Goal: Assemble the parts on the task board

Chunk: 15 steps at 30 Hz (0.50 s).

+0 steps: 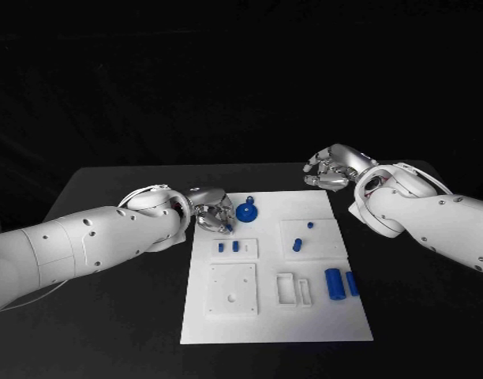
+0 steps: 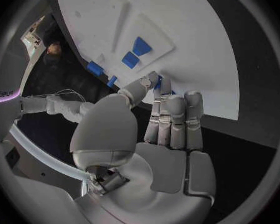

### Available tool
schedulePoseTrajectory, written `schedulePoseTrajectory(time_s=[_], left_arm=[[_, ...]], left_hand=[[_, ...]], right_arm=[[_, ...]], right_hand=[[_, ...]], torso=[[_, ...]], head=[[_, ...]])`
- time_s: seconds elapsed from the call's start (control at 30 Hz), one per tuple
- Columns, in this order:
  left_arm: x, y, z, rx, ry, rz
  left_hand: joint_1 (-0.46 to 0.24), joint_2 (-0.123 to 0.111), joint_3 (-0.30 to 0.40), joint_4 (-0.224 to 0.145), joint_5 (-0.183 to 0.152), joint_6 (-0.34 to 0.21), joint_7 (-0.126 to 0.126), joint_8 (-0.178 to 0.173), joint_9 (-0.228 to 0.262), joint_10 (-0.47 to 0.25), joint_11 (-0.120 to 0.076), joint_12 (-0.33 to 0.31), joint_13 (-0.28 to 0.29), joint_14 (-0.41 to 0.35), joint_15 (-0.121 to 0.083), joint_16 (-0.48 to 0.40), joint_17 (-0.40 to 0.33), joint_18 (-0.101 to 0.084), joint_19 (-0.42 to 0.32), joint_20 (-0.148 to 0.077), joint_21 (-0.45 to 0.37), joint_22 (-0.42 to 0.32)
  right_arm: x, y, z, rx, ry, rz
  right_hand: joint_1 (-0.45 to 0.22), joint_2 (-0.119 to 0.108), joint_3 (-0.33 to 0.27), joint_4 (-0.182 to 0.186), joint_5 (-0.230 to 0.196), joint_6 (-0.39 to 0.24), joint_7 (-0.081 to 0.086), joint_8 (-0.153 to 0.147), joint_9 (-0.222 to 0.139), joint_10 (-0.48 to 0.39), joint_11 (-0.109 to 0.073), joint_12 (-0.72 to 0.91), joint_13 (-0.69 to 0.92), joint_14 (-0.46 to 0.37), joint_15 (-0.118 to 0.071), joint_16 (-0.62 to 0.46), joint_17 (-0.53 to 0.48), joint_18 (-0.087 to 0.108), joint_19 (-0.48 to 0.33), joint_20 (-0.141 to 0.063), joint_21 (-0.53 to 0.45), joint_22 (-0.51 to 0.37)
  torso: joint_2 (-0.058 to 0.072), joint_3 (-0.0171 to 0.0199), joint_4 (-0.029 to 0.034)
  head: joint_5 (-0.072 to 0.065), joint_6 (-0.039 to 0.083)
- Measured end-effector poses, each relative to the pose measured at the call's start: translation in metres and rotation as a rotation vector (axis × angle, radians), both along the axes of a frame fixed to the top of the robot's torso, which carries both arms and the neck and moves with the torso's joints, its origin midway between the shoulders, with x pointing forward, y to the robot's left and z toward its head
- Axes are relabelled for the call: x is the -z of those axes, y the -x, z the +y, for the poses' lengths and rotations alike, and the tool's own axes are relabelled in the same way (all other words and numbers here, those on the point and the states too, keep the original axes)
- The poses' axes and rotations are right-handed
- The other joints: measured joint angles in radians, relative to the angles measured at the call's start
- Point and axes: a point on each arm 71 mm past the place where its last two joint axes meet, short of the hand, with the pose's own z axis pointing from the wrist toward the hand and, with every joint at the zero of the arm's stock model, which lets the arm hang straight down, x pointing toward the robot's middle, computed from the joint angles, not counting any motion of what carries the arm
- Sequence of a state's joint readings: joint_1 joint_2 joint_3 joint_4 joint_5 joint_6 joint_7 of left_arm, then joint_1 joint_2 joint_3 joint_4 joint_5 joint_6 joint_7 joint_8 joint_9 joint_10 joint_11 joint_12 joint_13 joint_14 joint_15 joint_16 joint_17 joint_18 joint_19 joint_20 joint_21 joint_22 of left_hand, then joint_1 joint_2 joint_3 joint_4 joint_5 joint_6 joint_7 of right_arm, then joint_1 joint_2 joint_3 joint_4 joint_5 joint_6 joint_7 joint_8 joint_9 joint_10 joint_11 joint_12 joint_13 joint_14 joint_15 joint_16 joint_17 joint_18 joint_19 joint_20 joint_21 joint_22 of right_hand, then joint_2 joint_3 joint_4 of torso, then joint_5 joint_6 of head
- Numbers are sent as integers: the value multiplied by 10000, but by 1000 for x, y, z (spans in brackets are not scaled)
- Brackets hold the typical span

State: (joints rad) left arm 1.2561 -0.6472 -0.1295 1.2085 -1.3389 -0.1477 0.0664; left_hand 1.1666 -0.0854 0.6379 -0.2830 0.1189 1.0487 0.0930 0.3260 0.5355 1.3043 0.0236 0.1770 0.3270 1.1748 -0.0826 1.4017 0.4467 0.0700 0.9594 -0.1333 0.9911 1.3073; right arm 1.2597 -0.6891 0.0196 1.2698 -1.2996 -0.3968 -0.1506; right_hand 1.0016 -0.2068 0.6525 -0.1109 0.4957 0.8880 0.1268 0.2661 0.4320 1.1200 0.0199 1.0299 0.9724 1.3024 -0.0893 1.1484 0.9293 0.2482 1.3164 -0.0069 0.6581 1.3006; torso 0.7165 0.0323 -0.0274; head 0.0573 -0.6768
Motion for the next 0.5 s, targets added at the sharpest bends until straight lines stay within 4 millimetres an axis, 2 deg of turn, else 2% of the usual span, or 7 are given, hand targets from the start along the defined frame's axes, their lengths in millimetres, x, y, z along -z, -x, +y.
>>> schedulePoseTrajectory(time_s=[0.5], left_arm=[[1, 0, -4, 86, -18, 51]], left_hand=[[-30, 43, -7, -6, -1, -11, 11, 23, 2, -3, -3, 0, 2, 2, 3, 0, -9, 1, 1, 2, 0, 6]], right_arm=[[0, 0, 1, -10, -4, 0]], right_hand=[[0, 0, 0, 0, 0, -16, -15, 0, 0, -1, 1, 0, -20, 0, 0, 0, 0, 0, 0, 1, -40, 0]], torso=[[-2, 5, 1]], head=[[6, -6]])
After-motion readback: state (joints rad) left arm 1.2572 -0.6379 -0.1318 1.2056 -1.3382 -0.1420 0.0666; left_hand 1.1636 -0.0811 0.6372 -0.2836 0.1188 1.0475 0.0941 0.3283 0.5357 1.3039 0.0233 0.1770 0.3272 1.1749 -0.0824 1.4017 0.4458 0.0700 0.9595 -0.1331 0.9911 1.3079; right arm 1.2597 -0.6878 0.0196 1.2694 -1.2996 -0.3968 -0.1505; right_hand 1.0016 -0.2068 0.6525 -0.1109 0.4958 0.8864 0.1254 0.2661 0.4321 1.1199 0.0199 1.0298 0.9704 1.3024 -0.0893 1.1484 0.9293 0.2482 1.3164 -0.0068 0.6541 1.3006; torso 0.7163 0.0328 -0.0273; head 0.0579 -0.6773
